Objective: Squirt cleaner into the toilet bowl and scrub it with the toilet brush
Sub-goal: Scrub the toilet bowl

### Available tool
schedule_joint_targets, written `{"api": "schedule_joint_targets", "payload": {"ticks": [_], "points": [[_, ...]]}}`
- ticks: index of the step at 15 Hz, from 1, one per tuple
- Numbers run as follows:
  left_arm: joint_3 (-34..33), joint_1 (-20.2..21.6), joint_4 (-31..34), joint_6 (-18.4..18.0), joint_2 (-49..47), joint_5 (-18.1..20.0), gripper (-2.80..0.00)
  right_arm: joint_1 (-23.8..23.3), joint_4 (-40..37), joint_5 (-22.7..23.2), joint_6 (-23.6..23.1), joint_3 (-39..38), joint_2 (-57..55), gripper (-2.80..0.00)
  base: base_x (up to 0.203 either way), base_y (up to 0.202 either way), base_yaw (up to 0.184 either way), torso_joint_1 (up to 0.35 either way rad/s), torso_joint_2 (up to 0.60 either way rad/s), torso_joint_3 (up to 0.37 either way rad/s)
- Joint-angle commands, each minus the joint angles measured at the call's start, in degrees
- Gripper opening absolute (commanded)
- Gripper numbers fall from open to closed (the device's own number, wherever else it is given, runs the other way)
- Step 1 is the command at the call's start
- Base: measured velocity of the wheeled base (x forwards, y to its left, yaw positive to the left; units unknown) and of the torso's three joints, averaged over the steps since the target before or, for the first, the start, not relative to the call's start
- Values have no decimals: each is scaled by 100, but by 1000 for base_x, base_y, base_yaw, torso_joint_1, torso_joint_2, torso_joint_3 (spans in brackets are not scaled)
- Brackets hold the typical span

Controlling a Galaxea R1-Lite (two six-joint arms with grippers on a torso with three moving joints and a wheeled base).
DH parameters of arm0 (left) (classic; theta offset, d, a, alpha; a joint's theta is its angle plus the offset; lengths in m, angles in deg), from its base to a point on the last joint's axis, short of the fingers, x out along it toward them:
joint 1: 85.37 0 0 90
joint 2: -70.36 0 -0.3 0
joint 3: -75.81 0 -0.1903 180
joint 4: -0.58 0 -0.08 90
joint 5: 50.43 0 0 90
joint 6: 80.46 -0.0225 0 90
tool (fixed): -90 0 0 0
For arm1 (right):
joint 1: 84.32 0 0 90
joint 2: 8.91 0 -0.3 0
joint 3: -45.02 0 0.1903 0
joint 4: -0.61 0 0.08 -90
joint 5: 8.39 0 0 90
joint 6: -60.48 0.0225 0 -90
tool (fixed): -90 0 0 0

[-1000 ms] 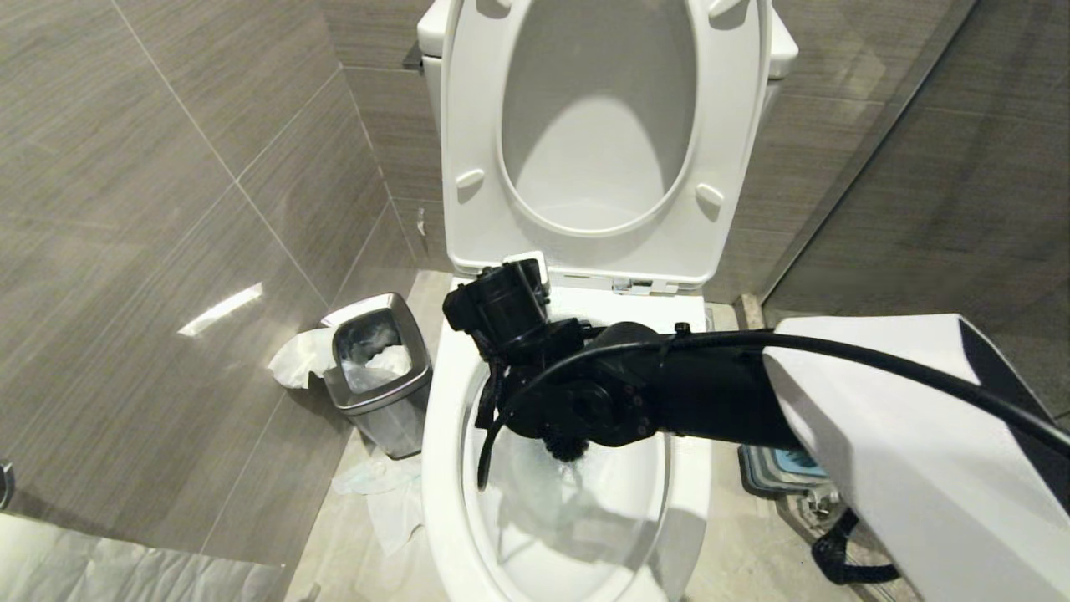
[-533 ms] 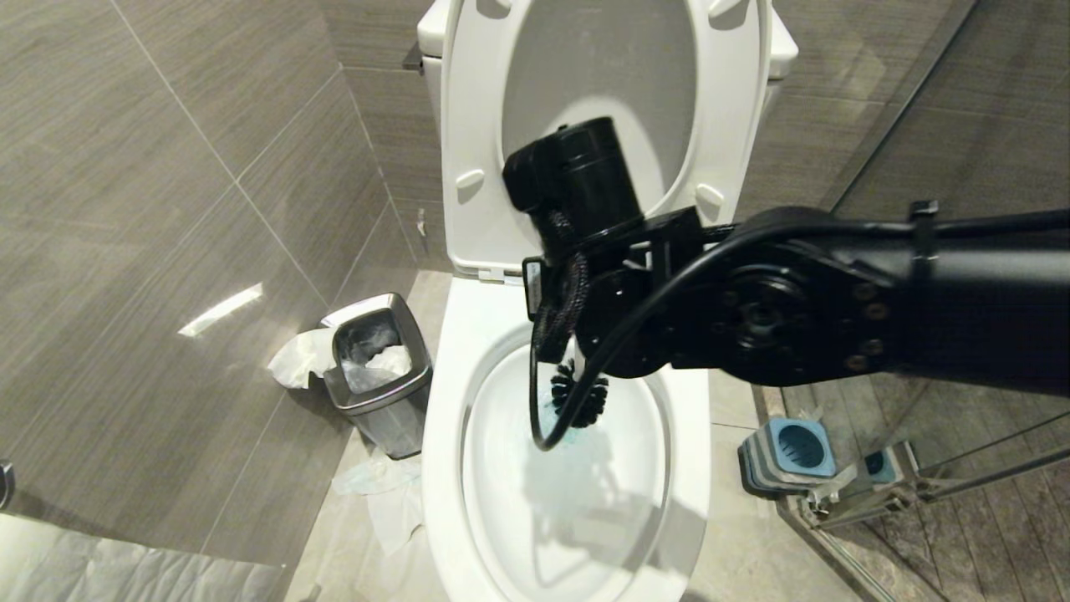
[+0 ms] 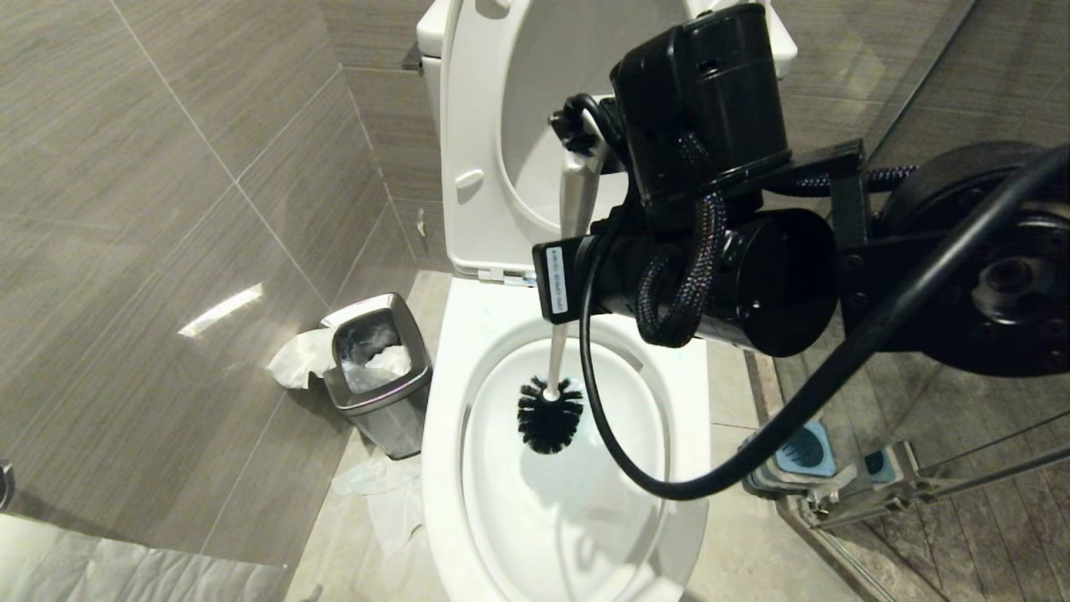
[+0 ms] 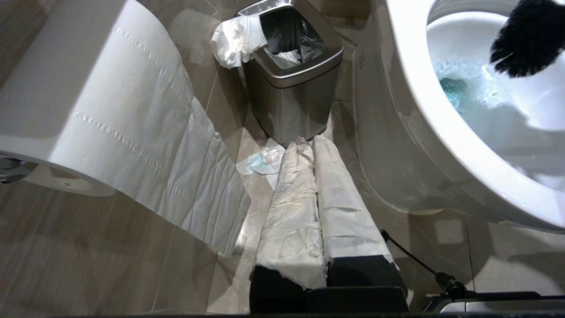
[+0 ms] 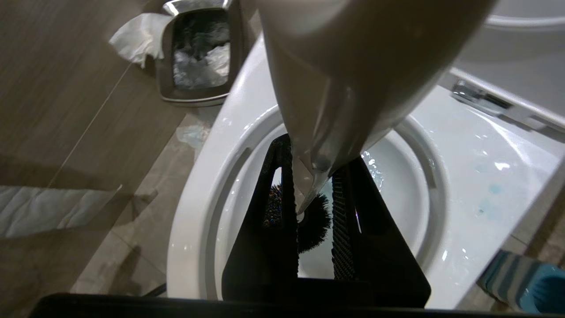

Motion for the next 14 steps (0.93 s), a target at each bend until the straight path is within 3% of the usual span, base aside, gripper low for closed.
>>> {"api": "schedule_joint_targets", "payload": {"ticks": [1,5,14], "points": [[-18,0,0,-4,0,-4,-280,-13,397,169,-206,-357,31,-280,0,0,0,0,0,0],[-18,0,0,-4,0,-3,-280,-166,2513,571,-1227,-1519,-243,-280,0,0,0,0,0,0],[-18,0,0,-4,0,-4,-280,-153,2694,807,-1356,-1871,-544,-280,0,0,0,0,0,0]]}}
